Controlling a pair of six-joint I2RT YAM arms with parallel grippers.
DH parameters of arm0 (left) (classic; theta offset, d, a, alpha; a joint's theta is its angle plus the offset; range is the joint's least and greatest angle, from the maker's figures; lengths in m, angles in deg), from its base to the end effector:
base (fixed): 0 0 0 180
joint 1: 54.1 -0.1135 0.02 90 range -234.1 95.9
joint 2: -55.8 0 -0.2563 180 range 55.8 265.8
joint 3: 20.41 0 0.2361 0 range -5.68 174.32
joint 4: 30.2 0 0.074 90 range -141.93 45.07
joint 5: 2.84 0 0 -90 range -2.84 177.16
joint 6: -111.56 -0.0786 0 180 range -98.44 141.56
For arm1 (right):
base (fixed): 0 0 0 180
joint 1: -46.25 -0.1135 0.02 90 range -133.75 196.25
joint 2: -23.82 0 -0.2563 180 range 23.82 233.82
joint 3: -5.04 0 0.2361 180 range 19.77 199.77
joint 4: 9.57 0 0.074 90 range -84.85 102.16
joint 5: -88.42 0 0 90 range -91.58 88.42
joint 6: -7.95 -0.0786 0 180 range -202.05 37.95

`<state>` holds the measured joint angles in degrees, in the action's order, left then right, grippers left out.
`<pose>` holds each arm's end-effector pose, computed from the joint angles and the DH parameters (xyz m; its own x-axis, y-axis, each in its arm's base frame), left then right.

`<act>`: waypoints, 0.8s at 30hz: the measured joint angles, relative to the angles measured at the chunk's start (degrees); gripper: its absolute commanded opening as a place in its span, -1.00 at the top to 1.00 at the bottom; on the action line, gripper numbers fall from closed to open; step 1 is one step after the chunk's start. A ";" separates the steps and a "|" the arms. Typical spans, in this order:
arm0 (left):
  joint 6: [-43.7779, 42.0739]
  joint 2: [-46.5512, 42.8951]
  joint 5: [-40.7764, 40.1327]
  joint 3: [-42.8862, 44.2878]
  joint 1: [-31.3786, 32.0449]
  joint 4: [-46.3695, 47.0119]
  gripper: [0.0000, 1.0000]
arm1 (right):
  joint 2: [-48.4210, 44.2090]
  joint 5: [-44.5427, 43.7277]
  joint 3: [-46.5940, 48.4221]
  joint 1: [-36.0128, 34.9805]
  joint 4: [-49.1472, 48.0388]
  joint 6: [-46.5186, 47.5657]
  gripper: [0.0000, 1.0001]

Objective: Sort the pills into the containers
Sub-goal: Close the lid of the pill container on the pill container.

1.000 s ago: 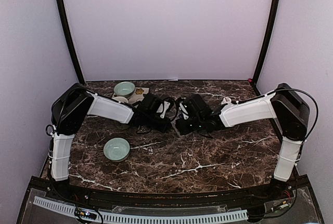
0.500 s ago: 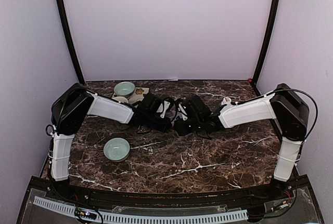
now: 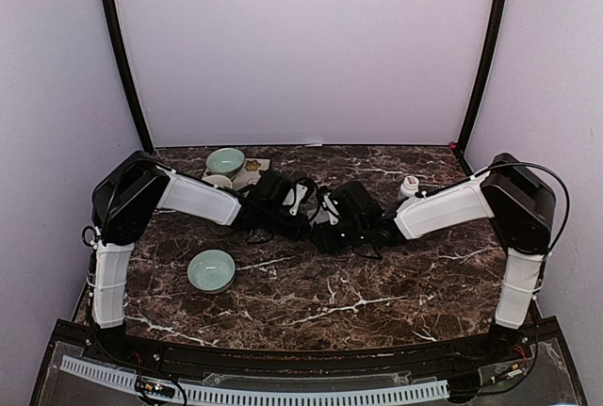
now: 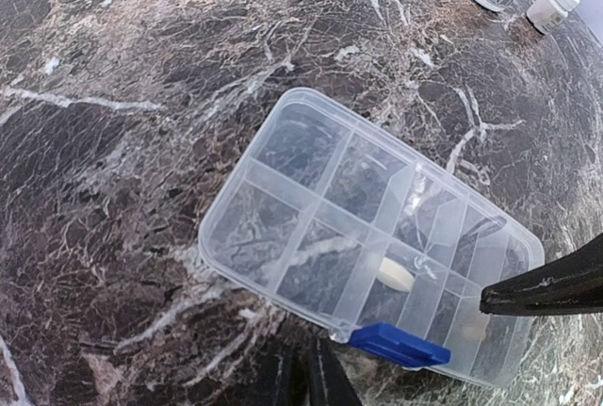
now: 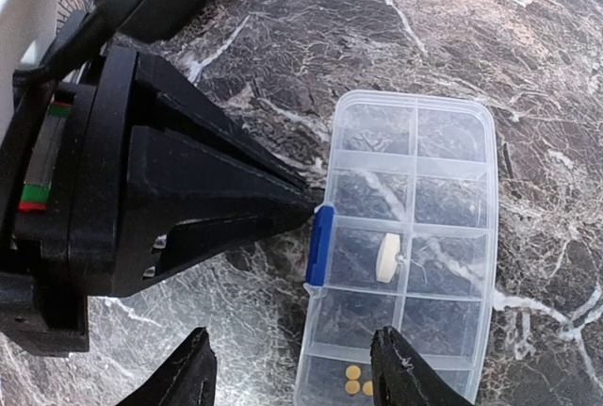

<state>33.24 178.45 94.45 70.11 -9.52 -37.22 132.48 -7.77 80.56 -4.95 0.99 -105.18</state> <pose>0.3321 -0.3413 0.1078 -0.5955 0.3049 -0.7432 0.6594 0.7140 -0.2355 0.2633 0.3140 0.1221 -0.6833 -0.2266 -0.6941 -0.4975 0.8403 0.2155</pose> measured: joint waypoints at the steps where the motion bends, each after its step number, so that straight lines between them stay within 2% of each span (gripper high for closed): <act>1: 0.00 -0.04 0.02 -0.11 0.00 0.15 0.83 | 0.04 0.28 -0.17 0.00 -0.57 -0.33 -0.13; 9: 0.00 -0.57 0.04 -0.96 0.00 0.48 0.83 | 0.04 3.74 -3.04 1.46 -7.13 -4.44 -0.08; 24: -0.04 -0.90 0.13 -1.88 0.00 1.36 0.83 | -0.02 11.10 -9.68 6.14 -20.46 -14.38 0.22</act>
<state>33.20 177.56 94.58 68.23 -9.52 -35.87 132.46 3.33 70.88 1.19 -19.47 -119.56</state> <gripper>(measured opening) 0.084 0.414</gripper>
